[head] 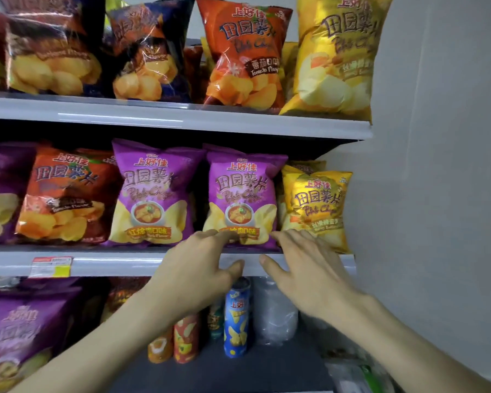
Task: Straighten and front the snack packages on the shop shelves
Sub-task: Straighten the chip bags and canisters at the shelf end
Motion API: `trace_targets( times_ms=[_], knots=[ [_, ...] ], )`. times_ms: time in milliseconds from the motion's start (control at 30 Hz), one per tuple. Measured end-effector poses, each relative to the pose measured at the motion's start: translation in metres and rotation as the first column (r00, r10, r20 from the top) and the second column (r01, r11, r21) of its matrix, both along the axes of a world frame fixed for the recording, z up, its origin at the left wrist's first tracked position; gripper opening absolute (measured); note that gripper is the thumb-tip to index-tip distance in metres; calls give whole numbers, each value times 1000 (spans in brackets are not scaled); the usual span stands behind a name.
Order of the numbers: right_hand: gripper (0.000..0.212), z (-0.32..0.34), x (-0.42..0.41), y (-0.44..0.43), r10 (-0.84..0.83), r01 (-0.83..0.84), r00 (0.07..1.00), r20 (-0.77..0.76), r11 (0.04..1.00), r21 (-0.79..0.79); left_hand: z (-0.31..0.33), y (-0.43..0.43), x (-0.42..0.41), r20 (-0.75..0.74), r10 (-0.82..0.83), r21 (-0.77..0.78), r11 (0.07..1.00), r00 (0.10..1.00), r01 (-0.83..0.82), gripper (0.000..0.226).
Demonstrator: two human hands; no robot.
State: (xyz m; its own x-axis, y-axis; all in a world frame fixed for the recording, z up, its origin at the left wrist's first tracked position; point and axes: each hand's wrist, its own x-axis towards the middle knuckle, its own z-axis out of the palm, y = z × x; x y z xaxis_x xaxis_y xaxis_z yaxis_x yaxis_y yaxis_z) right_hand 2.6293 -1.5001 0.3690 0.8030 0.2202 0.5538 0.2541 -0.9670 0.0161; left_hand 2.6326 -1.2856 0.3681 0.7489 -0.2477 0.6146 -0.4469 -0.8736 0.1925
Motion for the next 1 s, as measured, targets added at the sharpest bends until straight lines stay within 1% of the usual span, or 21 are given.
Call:
trace_targets(
  times_ms=[100,233,333,467,533,633,700,767,867,900,967,1000],
  knots=[
    [69,3,3,44,57,-57,998,6,998,8,7,49,1,10,82,-23,996,997,-82,64],
    [62,6,8,96,105,-105,994,-7,994,-27,15,108,1,14,161,-83,984,987,-160,63],
    [64,7,10,139,141,-141,990,-12,989,-39,18,153,0,21,213,-115,971,977,-210,58],
    [64,10,15,193,179,-178,983,28,983,-39,23,211,2,28,288,-151,948,957,-281,54],
    [63,13,18,216,191,-189,979,69,981,-33,25,239,4,22,323,-169,934,946,-315,58],
    [60,18,19,252,213,-213,968,131,977,-10,25,278,10,44,341,-210,922,939,-325,58],
    [58,19,22,278,232,-236,964,130,972,9,24,302,15,76,342,-248,916,937,-315,56],
    [56,20,25,296,260,-266,959,110,963,46,25,315,24,80,340,-273,911,937,-308,61],
    [60,18,31,317,301,-309,950,77,942,133,25,323,38,8,292,-278,919,956,-278,77],
    [65,17,33,326,319,-325,946,62,927,185,25,327,43,-26,258,-277,926,966,-255,83],
    [80,14,42,343,347,-329,938,-5,893,307,25,333,49,-42,200,-283,937,979,-204,92],
    [88,14,48,350,351,-310,935,-44,874,375,24,336,50,-29,185,-299,936,982,-185,87]
  ],
)
